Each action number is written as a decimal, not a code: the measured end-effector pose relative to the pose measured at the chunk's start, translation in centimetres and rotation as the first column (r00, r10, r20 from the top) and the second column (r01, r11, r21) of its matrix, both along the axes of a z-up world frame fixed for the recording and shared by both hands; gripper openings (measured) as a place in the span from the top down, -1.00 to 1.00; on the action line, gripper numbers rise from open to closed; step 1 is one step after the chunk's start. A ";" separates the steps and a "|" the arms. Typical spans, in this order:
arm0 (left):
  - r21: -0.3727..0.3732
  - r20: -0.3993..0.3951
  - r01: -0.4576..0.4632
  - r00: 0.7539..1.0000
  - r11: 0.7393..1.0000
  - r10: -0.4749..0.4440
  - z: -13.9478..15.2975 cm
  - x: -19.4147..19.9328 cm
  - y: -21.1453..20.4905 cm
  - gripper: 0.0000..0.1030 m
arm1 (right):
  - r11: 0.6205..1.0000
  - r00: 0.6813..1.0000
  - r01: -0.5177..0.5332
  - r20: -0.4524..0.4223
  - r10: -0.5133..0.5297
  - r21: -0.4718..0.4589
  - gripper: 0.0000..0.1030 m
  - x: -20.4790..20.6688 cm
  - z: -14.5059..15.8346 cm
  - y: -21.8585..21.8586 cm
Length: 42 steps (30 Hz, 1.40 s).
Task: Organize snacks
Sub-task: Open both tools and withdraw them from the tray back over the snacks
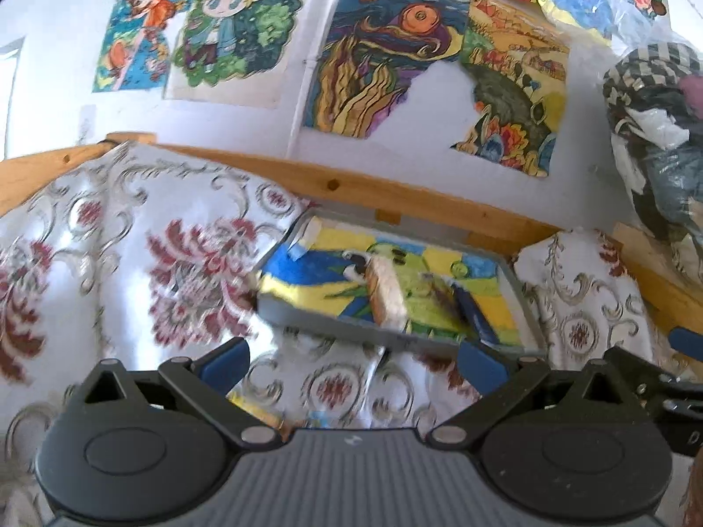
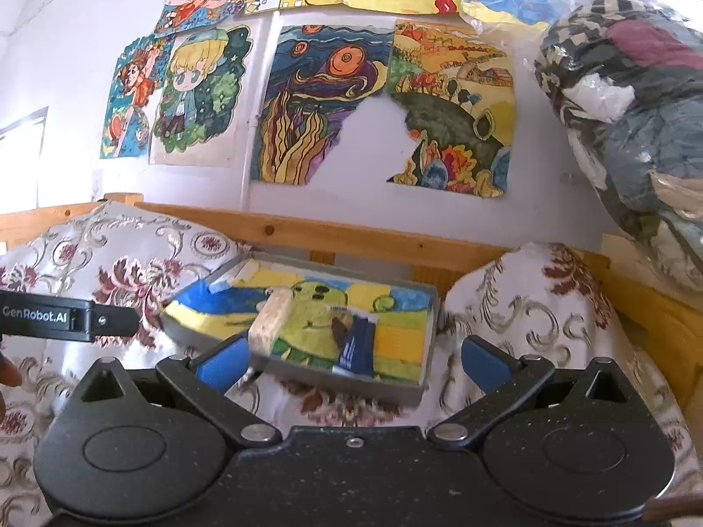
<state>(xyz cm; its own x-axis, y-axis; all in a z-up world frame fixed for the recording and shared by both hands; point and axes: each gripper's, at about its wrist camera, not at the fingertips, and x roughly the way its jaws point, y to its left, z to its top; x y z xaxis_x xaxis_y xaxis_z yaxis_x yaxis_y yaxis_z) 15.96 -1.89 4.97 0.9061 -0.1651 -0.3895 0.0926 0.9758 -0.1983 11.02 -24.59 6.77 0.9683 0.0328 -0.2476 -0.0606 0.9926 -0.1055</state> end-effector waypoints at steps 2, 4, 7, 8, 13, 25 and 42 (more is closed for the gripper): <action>0.000 -0.014 -0.010 1.000 1.000 0.010 -0.8 -1.1 0.2 -0.99 | 1.000 1.000 0.007 -0.016 -0.006 0.009 -0.99 -1.0 -0.5 -0.1; 0.005 -0.029 -0.012 0.999 1.000 0.012 -1.4 -2.0 0.3 -0.99 | 1.000 0.999 0.016 -0.033 -0.015 0.017 -0.99 -1.9 -1.1 -0.1; 0.026 -0.052 -0.006 0.999 1.000 0.008 -2.3 -3.3 0.4 -0.99 | 1.000 0.998 0.023 -0.057 -0.022 0.021 -0.99 -3.1 -2.0 -0.1; 0.033 -0.057 -0.002 0.998 0.999 0.004 -2.6 -3.7 0.4 -0.99 | 1.000 0.998 0.025 -0.064 -0.023 0.020 -0.99 -3.4 -2.2 0.0; 0.070 -0.088 0.015 0.996 0.997 -0.008 -3.6 -5.0 0.5 -0.99 | 1.000 0.995 0.010 -0.098 -0.008 0.019 -0.99 -4.7 -3.0 0.0; 0.110 -0.184 0.019 0.983 0.994 0.002 -6.3 -6.8 0.6 -0.99 | 0.998 0.970 -0.010 -0.243 0.023 0.057 -0.99 -6.0 -5.9 0.1; 0.130 -0.256 -0.009 0.966 0.992 0.042 -8.0 -6.8 0.8 -0.99 | 0.997 0.946 -0.064 -0.315 0.077 0.051 -0.99 -4.9 -7.8 1.5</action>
<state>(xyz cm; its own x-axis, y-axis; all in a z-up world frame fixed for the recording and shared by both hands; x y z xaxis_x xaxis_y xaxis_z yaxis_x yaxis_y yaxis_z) 9.17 -1.12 -3.00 0.7754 -0.0778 -0.6266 0.0295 0.9958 -0.0872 6.09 -23.09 -0.99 0.8350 0.1144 -0.5383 -0.1549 0.9875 -0.0305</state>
